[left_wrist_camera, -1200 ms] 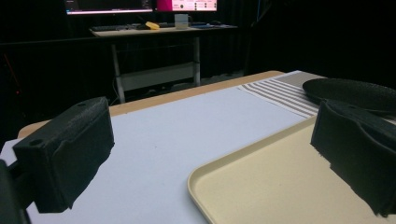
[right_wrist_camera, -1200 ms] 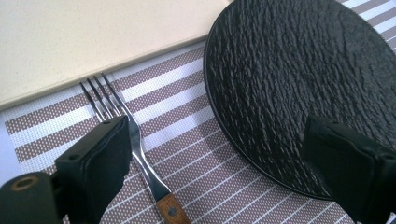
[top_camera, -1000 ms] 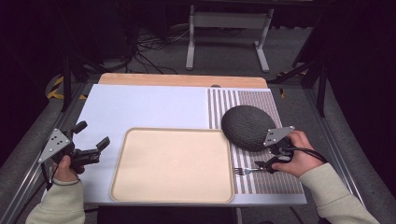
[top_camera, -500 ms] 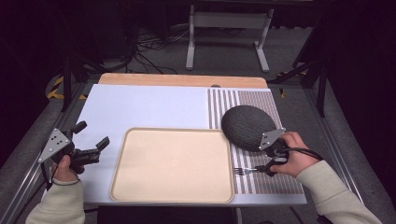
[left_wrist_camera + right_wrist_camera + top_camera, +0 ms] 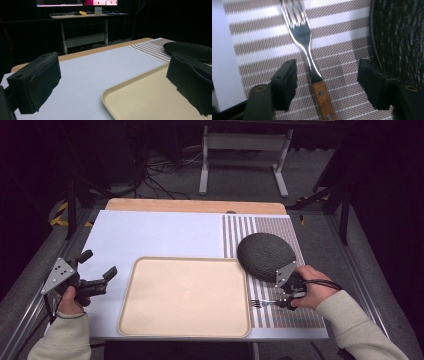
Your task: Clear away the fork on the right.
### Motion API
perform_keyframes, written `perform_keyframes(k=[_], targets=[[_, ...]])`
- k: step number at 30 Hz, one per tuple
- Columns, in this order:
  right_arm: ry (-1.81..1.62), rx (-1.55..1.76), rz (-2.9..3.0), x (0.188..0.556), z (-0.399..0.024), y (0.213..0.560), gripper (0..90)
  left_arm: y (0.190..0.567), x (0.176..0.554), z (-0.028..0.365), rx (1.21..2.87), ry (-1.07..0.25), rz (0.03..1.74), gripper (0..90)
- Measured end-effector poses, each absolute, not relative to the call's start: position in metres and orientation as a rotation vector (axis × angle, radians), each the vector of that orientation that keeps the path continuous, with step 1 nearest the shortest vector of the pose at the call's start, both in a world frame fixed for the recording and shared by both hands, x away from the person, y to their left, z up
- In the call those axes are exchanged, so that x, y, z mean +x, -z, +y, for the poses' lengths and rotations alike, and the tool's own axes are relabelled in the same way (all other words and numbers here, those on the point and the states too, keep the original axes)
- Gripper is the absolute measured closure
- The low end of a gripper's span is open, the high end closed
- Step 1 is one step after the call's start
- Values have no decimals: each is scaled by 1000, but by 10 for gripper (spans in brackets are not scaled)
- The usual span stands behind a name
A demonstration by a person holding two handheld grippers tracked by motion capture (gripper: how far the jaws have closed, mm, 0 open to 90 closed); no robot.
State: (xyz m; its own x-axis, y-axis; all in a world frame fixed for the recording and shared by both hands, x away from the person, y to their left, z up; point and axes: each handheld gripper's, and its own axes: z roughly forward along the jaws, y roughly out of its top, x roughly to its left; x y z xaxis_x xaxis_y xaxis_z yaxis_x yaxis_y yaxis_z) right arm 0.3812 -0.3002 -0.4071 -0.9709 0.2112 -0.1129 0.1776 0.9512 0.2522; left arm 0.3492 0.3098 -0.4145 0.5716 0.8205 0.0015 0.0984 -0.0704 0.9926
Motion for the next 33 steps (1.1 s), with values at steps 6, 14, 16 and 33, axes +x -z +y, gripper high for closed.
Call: perform_keyframes(k=[6,14,16,33], targets=[[-242,173,3019,381,-299,411,494,415,349,310,1546,-714,808,0],[-135,72,3055,383,-297,410,671,415,349,310,1546,-712,806,0],[-120,60,3062,383,-297,411,697,415,349,310,1545,-712,807,0],[-106,3,3087,386,-296,413,769,415,349,310,1542,-712,804,0]])
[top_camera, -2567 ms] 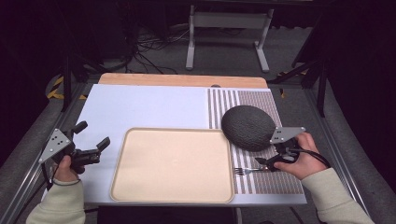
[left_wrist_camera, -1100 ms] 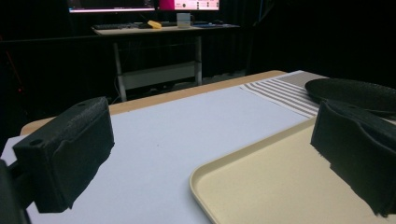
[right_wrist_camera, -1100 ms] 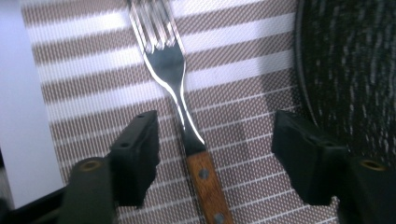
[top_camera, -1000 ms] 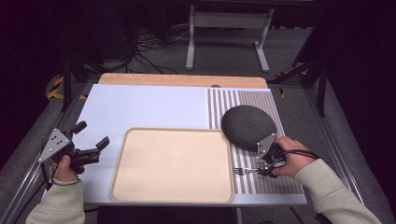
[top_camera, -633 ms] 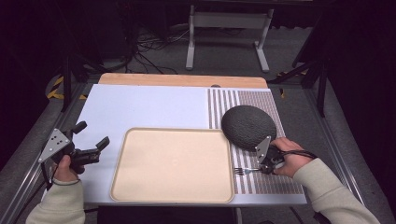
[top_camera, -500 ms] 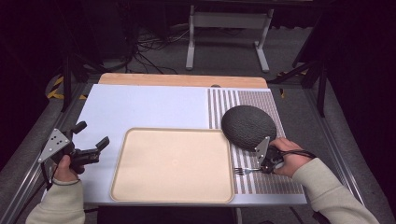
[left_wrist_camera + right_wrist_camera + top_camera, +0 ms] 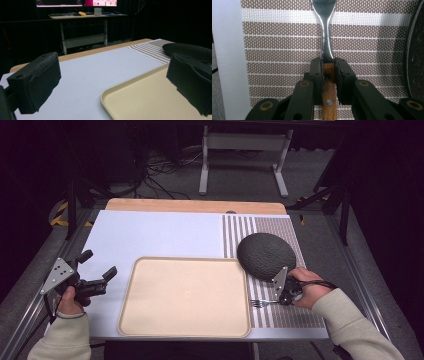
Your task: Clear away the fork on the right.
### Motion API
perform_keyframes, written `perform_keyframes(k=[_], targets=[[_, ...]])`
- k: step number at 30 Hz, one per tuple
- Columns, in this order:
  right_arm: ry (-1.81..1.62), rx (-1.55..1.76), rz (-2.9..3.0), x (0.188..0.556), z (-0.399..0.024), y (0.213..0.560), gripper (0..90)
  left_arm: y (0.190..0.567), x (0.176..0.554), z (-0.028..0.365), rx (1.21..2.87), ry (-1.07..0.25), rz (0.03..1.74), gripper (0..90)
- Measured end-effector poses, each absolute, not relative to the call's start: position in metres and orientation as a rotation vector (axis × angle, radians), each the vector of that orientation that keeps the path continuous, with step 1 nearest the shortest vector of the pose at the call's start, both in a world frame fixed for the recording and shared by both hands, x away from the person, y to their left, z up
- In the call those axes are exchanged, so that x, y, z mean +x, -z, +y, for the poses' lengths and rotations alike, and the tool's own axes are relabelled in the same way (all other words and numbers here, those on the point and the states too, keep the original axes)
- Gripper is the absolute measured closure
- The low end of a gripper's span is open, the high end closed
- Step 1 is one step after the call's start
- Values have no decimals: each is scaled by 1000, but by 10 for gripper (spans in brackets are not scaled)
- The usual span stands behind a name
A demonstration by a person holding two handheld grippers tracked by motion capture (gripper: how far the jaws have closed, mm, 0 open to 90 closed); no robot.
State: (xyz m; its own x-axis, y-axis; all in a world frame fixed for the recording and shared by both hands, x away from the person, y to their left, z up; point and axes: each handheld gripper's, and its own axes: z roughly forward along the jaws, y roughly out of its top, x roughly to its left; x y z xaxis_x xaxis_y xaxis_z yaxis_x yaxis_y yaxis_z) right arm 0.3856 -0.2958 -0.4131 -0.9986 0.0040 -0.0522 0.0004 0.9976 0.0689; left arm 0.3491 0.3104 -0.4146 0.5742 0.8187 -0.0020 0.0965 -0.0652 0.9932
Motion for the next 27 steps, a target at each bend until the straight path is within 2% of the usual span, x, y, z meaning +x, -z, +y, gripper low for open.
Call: perform_keyframes(k=[9,27], targets=[[-114,16,3070,385,-296,408,775,415,349,311,1541,-712,803,0],[-197,106,2980,386,-297,364,775,415,349,310,1539,-706,805,0]])
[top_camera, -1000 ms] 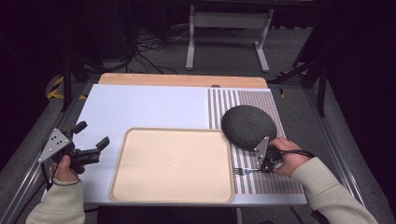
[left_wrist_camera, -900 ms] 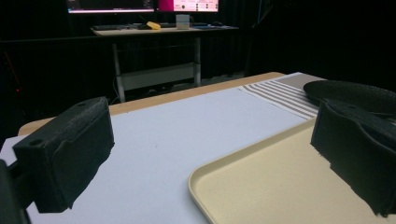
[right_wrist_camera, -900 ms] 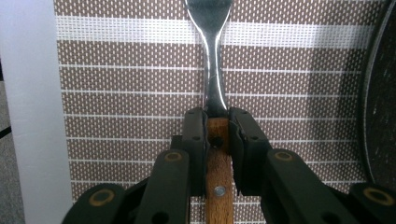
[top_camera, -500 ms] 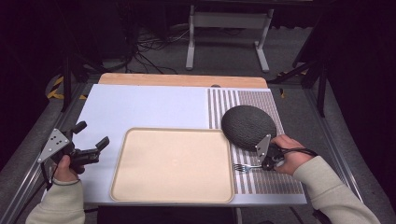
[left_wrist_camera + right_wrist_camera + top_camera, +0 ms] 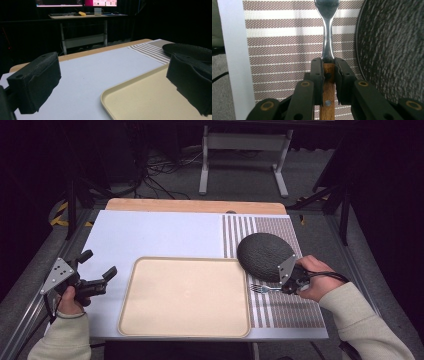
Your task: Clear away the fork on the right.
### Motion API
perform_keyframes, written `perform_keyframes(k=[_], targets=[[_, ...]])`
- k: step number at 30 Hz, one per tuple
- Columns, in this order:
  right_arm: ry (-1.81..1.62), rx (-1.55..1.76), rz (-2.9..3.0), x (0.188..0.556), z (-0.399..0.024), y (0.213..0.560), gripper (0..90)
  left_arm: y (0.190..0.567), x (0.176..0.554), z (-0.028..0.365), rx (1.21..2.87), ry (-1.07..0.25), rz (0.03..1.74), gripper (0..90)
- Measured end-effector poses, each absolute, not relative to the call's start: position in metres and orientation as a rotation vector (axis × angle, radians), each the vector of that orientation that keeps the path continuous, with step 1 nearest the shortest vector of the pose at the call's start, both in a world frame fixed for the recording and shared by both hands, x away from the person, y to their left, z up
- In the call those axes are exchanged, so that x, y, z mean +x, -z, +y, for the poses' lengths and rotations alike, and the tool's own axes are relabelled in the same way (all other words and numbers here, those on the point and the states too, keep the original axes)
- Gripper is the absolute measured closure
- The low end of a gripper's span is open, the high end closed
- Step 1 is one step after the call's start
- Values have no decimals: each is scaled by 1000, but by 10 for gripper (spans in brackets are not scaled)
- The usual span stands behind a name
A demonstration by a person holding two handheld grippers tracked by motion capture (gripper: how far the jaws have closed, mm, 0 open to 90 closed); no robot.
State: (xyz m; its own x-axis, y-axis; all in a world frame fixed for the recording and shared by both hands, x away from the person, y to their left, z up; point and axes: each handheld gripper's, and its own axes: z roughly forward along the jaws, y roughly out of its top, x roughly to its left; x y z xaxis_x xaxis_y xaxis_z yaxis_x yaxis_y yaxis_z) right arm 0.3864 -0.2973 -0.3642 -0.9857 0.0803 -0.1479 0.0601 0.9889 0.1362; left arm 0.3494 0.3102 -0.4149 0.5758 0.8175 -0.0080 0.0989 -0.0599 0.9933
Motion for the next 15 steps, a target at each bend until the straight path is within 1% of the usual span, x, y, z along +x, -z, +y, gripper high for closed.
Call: perform_keyframes(k=[15], targets=[[-346,214,2911,385,-294,345,776,415,349,311,1537,-708,807,0]])
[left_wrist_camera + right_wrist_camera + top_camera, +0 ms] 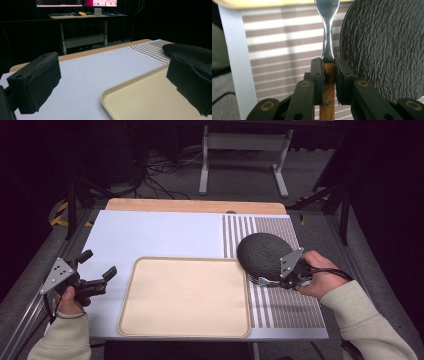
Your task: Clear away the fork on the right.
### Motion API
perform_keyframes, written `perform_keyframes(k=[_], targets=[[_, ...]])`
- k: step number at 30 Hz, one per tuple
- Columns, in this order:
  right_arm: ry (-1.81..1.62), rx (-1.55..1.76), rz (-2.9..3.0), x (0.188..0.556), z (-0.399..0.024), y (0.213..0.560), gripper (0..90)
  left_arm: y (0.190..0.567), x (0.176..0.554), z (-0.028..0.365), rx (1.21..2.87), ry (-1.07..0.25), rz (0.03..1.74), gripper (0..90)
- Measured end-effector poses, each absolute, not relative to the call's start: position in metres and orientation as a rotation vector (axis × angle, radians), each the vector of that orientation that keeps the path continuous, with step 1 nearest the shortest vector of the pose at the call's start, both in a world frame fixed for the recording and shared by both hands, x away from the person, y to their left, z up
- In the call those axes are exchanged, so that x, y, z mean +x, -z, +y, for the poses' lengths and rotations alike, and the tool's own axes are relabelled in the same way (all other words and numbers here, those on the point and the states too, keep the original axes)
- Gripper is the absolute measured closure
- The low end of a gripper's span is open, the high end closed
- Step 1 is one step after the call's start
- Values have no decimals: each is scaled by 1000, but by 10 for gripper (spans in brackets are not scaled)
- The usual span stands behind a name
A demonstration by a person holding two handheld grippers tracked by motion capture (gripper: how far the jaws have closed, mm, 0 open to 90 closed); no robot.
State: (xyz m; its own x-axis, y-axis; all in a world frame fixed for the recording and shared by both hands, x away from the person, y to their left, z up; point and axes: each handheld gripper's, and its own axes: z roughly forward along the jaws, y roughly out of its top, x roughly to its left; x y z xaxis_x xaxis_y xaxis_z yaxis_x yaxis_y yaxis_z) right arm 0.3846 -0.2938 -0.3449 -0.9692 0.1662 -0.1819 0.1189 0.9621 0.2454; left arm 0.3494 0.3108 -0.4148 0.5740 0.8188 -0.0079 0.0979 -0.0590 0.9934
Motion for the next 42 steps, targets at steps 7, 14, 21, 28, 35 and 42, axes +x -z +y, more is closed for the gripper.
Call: perform_keyframes(k=[7,14,21,28,35,42], targets=[[-477,344,2852,384,-287,340,776,415,349,311,1537,-708,807,0],[-534,428,2833,383,-279,336,776,415,349,311,1533,-708,810,0],[-591,517,2825,383,-268,333,776,415,349,311,1531,-709,812,0],[-620,619,2814,384,-255,331,776,415,349,312,1532,-712,813,0],[-679,765,2804,387,-243,332,776,415,349,312,1527,-710,814,0],[-732,923,2778,390,-230,333,776,414,349,313,1530,-713,816,0]])
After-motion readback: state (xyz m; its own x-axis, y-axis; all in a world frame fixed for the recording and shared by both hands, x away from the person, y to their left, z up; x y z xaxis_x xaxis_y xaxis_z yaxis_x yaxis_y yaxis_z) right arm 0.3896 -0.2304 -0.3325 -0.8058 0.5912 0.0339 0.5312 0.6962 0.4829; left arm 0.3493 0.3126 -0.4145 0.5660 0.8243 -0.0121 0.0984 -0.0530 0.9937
